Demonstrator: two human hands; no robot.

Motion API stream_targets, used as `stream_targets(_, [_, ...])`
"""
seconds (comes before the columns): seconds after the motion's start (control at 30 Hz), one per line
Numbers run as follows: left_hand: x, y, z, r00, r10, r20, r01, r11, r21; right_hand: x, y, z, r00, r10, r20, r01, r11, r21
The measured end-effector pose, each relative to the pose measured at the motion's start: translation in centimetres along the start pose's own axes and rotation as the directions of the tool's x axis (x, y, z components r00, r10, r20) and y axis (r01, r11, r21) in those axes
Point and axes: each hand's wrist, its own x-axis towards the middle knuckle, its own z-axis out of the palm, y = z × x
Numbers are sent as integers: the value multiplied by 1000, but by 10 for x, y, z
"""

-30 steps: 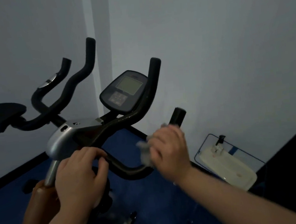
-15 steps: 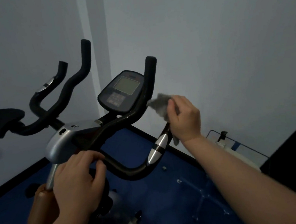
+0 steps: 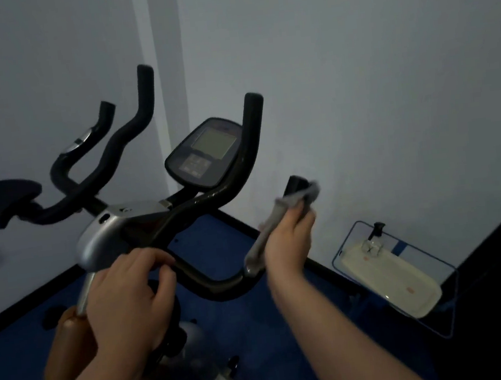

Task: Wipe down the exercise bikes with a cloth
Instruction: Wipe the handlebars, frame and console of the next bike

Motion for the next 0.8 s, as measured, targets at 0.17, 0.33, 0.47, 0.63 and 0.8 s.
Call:
stream_targets(0.17, [0,1,-2,1000,-8,0,8,999,-38,-23,10,1,938,-347,6,345,930,-127])
stream_targets(0.33, [-2,-1,0,999,-6,-34,4,999,-51,-85,62,-33,540,-515,666,836,232,-498])
stream_targets(0.47, [-5,-5,1,995,-38,-89,28,993,-115,-73,22,-12,384,-300,873,911,-31,-411])
stream_targets(0.63, [-12,-12,3,969,-174,-176,146,976,-162,-51,0,-25,220,-71,973,964,-139,-228])
stream_targets(0.8, [-14,-15,3,922,-319,-217,243,917,-316,-53,0,35,354,185,917,913,144,-382])
